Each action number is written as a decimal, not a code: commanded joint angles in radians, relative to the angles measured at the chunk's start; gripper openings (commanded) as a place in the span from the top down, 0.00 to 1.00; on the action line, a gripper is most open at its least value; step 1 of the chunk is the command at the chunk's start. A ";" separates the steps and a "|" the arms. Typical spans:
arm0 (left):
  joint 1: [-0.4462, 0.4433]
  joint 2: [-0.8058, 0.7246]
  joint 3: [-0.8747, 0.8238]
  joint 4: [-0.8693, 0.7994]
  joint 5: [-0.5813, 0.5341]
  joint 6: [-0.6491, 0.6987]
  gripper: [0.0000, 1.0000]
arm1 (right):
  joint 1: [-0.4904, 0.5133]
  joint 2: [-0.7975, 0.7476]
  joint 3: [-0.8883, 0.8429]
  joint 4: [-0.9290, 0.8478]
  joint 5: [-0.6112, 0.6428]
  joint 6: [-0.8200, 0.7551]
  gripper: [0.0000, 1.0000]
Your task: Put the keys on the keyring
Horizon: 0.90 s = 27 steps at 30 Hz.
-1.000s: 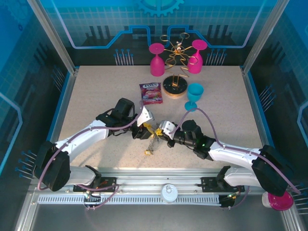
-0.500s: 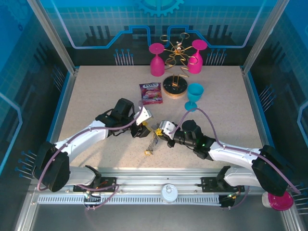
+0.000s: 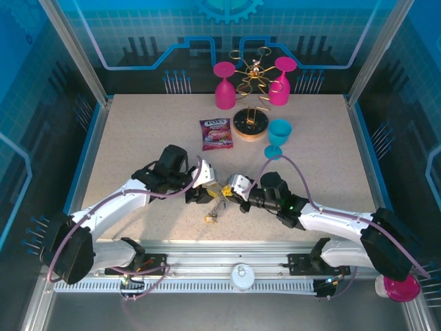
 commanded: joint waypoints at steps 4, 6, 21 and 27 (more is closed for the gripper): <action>-0.003 0.040 0.048 0.016 0.087 0.073 0.66 | -0.012 -0.013 0.029 0.000 -0.034 -0.015 1.00; -0.005 0.049 0.054 0.009 0.101 0.075 0.70 | -0.012 -0.012 0.029 0.006 -0.038 -0.014 1.00; -0.008 0.050 0.056 -0.015 0.125 0.102 1.00 | -0.012 -0.005 0.033 0.013 -0.063 -0.009 1.00; -0.028 -0.020 0.041 0.018 0.022 0.126 1.00 | -0.027 -0.034 0.081 -0.178 -0.064 -0.085 0.77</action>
